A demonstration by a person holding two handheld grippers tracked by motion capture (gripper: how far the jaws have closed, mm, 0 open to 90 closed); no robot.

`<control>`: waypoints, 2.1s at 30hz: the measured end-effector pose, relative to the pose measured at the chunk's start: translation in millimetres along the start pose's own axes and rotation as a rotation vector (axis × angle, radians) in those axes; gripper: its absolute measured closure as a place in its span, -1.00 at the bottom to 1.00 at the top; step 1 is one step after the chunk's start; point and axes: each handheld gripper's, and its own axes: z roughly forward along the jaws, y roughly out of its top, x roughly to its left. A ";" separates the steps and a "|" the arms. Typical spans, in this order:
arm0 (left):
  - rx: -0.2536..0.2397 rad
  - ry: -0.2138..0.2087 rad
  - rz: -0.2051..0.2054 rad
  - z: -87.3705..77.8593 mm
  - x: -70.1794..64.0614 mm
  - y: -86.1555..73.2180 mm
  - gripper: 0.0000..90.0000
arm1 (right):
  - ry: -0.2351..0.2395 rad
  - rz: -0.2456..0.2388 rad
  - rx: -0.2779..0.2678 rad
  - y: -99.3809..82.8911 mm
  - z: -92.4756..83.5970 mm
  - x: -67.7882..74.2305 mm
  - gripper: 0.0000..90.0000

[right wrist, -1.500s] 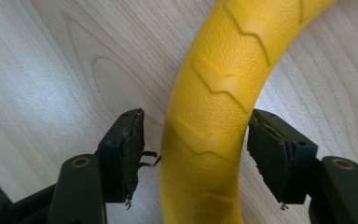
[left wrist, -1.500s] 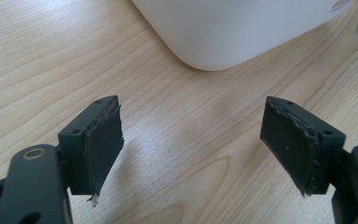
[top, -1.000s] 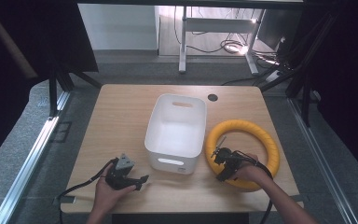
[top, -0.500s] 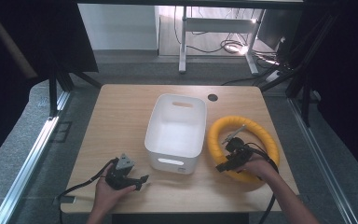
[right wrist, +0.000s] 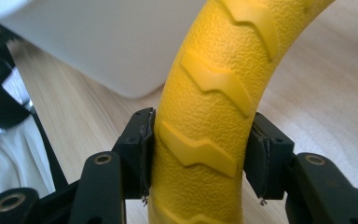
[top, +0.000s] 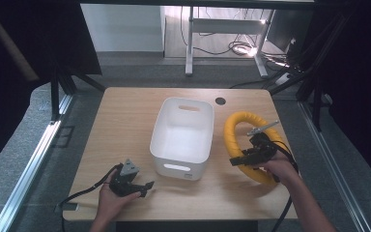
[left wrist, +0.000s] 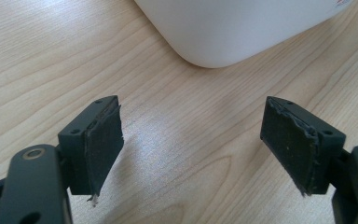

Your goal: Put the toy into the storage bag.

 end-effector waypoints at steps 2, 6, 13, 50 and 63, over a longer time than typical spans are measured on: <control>0.000 -0.002 0.000 0.3 0.0 0.0 -0.53 | 0.004 0.007 -0.040 -0.3 -4.9 -1.7 0.10; 0.001 -0.001 0.000 0.5 0.0 -0.1 -0.53 | 0.013 0.019 -0.091 0.2 -11.6 -3.4 0.10; 0.001 0.001 0.002 0.5 0.2 -0.2 -0.53 | 0.029 0.044 -0.178 -1.5 -23.0 -7.9 0.10; 0.002 0.002 0.001 0.9 0.4 0.0 -0.53 | 0.019 0.098 -0.424 -12.9 -60.3 -18.9 0.10; 0.000 0.002 0.001 0.6 0.6 0.2 -0.53 | 0.060 0.103 -0.595 -19.7 -88.3 -20.6 0.10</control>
